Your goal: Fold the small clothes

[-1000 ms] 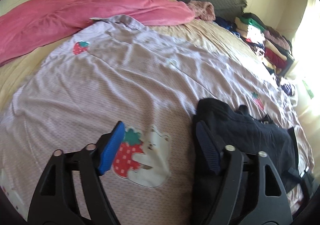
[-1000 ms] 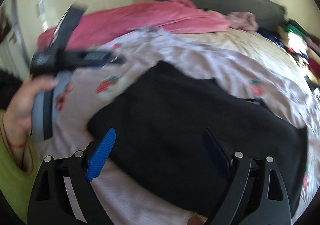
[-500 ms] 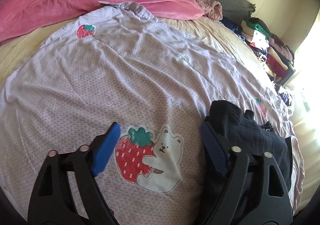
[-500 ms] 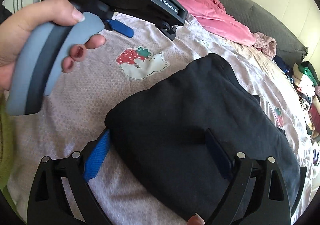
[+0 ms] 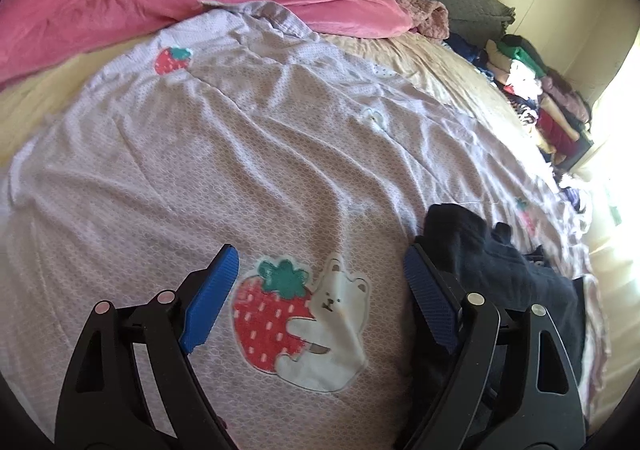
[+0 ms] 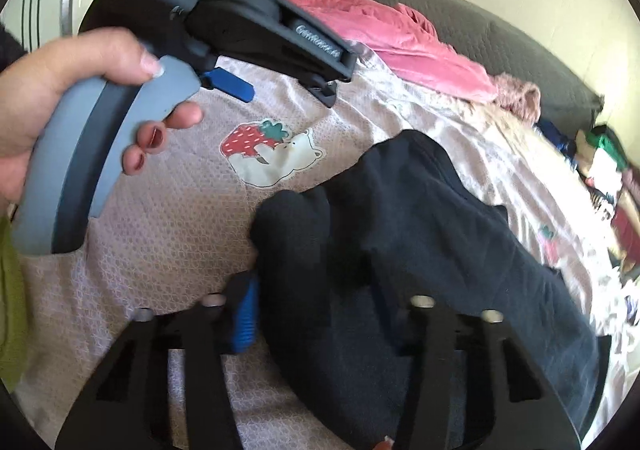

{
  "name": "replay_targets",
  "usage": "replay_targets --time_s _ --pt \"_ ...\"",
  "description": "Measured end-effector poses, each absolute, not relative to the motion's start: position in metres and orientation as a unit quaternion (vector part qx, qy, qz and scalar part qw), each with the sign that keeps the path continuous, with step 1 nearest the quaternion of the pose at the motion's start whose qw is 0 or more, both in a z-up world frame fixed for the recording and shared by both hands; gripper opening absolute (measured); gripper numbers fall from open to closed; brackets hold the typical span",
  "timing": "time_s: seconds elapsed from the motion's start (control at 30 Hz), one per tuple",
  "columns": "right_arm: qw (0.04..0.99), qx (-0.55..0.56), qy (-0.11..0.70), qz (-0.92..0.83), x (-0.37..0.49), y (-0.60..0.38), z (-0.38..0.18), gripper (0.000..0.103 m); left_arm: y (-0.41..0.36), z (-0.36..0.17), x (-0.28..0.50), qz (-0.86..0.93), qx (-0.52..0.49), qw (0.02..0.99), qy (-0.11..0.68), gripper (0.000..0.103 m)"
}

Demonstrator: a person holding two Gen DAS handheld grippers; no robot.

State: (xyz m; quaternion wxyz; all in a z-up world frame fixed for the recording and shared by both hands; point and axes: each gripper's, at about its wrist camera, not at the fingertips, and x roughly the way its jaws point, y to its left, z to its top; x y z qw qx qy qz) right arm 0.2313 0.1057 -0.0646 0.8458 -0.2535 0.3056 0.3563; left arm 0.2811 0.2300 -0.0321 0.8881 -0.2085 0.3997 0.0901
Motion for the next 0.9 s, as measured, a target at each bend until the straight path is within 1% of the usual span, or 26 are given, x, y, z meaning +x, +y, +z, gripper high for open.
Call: replay_targets --time_s 0.03,0.3,0.57,0.7,0.8,0.9 --pt "0.843 -0.237 0.313 0.368 0.232 0.104 -0.062 0.018 0.229 -0.032 0.281 0.088 -0.207 0.888 0.400 0.077" --pt "0.851 -0.171 0.324 0.377 0.236 0.084 -0.050 0.016 0.230 -0.038 0.286 0.050 -0.253 0.879 0.401 0.077" --pt "0.862 -0.142 0.313 0.373 0.234 0.065 -0.038 0.015 0.219 -0.051 0.294 -0.002 -0.288 0.860 0.422 0.077" --pt "0.863 -0.137 0.304 0.378 0.229 0.059 -0.034 0.015 0.206 -0.060 0.300 -0.039 -0.307 0.846 0.433 0.074" --pt "0.864 -0.132 0.304 0.380 0.226 0.055 -0.034 0.015 0.195 -0.062 0.303 -0.057 -0.307 0.842 0.439 0.073" --pt "0.864 -0.127 0.307 0.379 0.227 0.054 -0.035 0.015 0.193 -0.070 0.306 -0.092 -0.348 0.823 0.439 0.068"
